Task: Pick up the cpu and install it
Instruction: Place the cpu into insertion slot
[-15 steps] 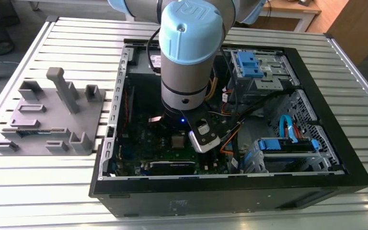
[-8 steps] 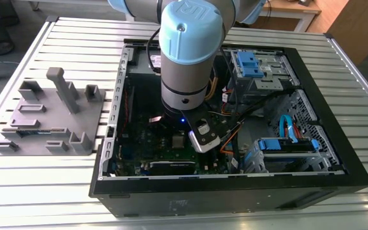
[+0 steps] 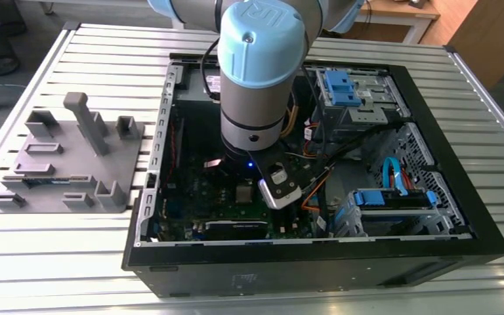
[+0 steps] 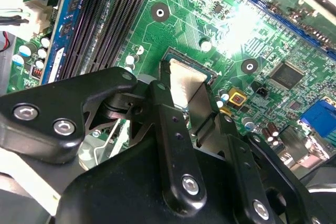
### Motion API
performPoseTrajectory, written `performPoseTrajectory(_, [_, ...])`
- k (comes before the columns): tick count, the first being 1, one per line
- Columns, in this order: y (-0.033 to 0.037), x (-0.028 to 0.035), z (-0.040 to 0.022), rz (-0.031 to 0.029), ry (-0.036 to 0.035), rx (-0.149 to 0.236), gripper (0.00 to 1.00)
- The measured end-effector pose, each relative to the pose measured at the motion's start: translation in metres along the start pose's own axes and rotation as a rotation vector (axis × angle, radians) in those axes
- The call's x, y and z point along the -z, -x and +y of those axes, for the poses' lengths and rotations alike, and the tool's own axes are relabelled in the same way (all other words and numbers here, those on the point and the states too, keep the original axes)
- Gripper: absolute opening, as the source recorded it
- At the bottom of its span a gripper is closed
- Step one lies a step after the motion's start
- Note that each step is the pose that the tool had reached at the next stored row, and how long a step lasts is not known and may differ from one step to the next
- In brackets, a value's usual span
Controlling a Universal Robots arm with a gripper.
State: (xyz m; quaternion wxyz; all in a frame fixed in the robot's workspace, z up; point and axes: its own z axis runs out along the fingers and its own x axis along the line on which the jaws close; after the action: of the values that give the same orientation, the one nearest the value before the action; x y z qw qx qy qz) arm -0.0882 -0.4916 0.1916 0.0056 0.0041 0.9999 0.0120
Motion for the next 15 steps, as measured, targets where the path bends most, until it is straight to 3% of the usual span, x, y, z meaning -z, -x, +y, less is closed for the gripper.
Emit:
performPoseTrajectory(3, [0.0,0.0031,0.0001,0.0005,0.0001,0.0,0.39])
performPoseTrajectory(15, [0.0,0.0035,0.0001,0.0006,0.0006,0.0,0.39])
